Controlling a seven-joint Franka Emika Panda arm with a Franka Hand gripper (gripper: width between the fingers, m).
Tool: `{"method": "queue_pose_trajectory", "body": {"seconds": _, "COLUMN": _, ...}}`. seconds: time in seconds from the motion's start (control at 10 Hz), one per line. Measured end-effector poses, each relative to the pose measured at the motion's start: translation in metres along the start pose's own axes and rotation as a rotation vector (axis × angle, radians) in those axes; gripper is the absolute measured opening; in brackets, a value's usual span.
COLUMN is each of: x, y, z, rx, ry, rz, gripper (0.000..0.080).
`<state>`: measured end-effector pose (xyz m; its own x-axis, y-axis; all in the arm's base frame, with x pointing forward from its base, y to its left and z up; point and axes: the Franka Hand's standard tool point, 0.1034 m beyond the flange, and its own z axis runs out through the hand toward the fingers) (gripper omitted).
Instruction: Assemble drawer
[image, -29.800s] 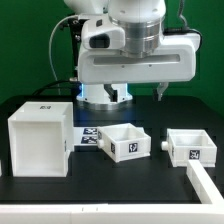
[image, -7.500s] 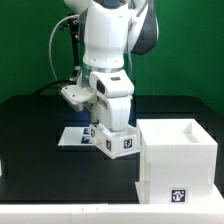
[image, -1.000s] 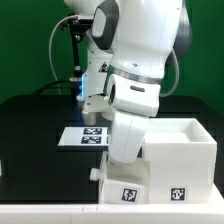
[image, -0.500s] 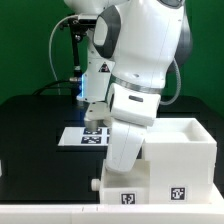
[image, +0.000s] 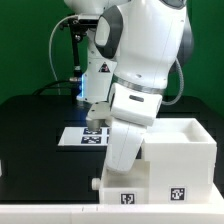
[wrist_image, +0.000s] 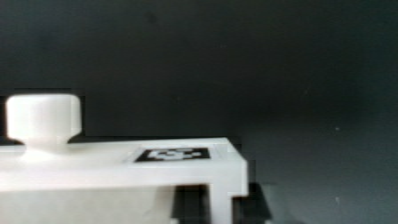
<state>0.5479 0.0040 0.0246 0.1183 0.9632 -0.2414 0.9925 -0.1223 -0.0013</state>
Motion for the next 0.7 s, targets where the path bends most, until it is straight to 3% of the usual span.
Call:
{"method": "queue_pose_trajectory", "body": {"seconds": 0.2, "x": -0.001, "y": 0.000, "z": 0.000, "rx": 0.000, "ry": 0.000, "rz": 0.001, "gripper": 0.0357}}
{"method": "queue_pose_trajectory", "body": {"seconds": 0.3, "x": -0.006, "y": 0.004, "z": -0.007, "rx": -0.007, "ry": 0.004, "rz": -0.038, "gripper": 0.0357}}
{"method": "queue_pose_trajectory", "body": {"seconds": 0.4, "x": -0.015, "y": 0.011, "z": -0.021, "rx": -0.017, "ry": 0.007, "rz": -0.051, "gripper": 0.0539}}
{"method": "queue_pose_trajectory", "body": {"seconds": 0.5, "x": -0.023, "y": 0.015, "z": -0.032, "rx": 0.003, "ry": -0.008, "rz": -0.040, "gripper": 0.0615}}
{"method": "queue_pose_trajectory", "body": {"seconds": 0.7, "x": -0.050, "y": 0.038, "z": -0.044, "rx": 0.010, "ry": 0.057, "rz": -0.075, "gripper": 0.0642}}
